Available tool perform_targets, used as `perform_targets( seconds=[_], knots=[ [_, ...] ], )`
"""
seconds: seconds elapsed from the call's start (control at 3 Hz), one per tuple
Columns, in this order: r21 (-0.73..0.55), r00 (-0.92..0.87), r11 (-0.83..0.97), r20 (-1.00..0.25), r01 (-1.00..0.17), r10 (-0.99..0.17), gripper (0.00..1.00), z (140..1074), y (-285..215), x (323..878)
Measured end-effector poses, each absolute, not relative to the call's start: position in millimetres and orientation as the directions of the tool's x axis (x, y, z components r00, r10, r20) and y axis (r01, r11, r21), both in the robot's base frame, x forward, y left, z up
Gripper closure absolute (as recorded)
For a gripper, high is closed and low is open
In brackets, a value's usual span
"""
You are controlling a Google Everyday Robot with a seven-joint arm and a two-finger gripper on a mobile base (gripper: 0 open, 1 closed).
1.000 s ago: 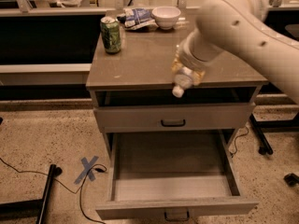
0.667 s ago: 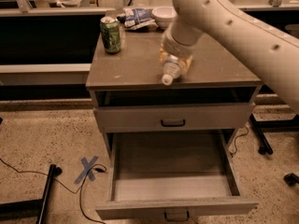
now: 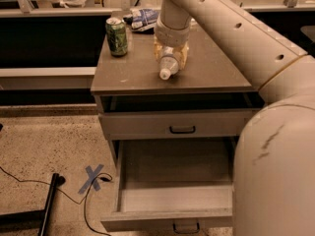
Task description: Pick blue plastic bottle from middle drawer and place on counter
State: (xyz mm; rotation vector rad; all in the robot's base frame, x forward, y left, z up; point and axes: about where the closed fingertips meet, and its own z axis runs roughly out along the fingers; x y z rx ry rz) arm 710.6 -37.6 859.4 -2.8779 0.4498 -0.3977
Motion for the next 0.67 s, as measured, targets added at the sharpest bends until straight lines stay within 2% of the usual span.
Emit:
perform_targets(
  seconds=[0.67],
  knots=[
    [-0.244,0.917,-0.932,0.230,-0.269,-0.325,0.37,855.0,-36.4,712.4]
  ],
)
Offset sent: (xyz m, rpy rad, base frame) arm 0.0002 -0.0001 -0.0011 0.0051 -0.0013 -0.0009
